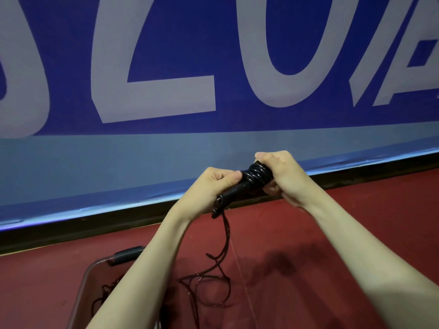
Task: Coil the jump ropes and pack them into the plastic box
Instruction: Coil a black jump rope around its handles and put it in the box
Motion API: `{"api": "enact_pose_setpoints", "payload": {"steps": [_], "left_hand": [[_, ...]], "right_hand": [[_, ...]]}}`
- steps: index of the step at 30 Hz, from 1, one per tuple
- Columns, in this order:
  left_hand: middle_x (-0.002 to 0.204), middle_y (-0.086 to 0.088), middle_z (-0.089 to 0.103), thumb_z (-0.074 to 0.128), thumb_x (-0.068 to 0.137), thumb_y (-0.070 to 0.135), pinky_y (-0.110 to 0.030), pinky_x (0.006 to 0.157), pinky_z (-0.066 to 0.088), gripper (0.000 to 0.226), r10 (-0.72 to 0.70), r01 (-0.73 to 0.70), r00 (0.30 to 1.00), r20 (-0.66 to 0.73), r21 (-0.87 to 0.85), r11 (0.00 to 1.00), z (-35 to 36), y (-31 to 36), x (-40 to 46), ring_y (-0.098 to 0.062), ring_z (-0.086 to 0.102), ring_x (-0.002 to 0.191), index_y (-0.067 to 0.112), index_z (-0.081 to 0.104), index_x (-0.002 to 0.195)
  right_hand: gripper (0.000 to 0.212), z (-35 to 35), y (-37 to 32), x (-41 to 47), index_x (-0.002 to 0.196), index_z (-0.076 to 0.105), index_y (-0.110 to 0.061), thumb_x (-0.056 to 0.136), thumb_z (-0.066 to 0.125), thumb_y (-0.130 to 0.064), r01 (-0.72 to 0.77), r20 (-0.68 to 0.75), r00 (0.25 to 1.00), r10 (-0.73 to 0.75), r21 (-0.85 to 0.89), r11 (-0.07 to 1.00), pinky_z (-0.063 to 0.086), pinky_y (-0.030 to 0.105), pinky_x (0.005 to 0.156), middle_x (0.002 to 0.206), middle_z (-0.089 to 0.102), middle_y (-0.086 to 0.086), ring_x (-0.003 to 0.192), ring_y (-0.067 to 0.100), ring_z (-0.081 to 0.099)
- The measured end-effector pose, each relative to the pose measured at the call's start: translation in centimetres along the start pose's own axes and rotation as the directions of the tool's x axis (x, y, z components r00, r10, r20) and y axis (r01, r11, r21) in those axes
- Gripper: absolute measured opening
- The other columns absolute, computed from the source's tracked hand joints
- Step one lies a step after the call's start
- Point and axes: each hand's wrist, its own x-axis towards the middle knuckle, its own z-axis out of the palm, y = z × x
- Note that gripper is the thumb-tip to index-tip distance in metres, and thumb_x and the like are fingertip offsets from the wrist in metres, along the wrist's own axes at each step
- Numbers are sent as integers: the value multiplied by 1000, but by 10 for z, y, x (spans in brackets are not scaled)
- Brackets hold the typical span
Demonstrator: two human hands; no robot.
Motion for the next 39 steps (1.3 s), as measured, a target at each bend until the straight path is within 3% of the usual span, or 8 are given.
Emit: {"api": "enact_pose_setpoints", "payload": {"steps": [4,8,14,20,24,28,34,39], "left_hand": [[44,6,36,54,65,86,-20,48,33,66,-62,43,996,-71,-237,971,11,-13,6,-9,32,41,22,48,51],[50,3,38,34,102,42,-26,53,41,46,-87,34,984,-157,-312,950,27,-14,7,-12,38,44,18,49,66],[59,3,43,34,105,27,-25,54,45,23,-192,141,973,-130,-325,935,58,-8,7,-15,53,49,15,44,87],[54,6,39,41,102,13,-19,41,32,19,-319,326,945,78,-109,939,91,-8,-5,-7,35,37,19,45,84],[66,7,48,43,102,36,-34,63,39,22,-148,127,989,23,399,908,94,2,-13,-18,50,62,18,52,92],[68,-1,49,40,100,47,-39,64,41,34,43,-13,999,-27,686,728,73,20,-10,-32,53,74,15,51,93],[85,0,66,44,97,47,-39,70,46,32,217,-15,962,-165,764,645,39,27,-3,-29,59,87,22,63,97],[60,20,54,48,99,37,-34,58,36,27,283,-22,915,-289,663,748,16,17,0,-11,47,58,20,64,85]], "right_hand": [[36,5,-3,1,67,38,-12,102,38,-20,-26,-38,999,31,128,991,13,18,42,51,29,0,37,9,20],[39,6,-3,5,63,33,-16,101,41,-20,-14,-214,975,60,211,977,13,19,41,50,30,0,39,11,21],[38,1,10,11,62,29,-19,97,44,-17,48,-536,843,45,158,986,15,21,40,60,24,3,40,14,20],[38,-27,-3,15,55,28,-18,85,46,-32,65,-775,619,-123,-105,992,20,38,55,58,27,7,59,22,25],[47,-56,10,1,58,29,-9,102,40,-22,-36,-649,636,-418,-566,824,10,39,62,51,28,6,53,17,24],[41,-68,33,-1,63,40,-9,101,45,-24,-139,-595,684,-423,-675,724,14,38,60,53,39,10,60,33,33],[39,-56,38,-3,64,42,-10,98,49,-27,-124,-375,871,-319,-793,596,28,40,61,59,45,19,68,38,45],[43,-43,21,-6,61,28,-15,98,47,-20,69,-51,990,-132,-644,762,18,31,52,59,23,2,55,11,21]]}}
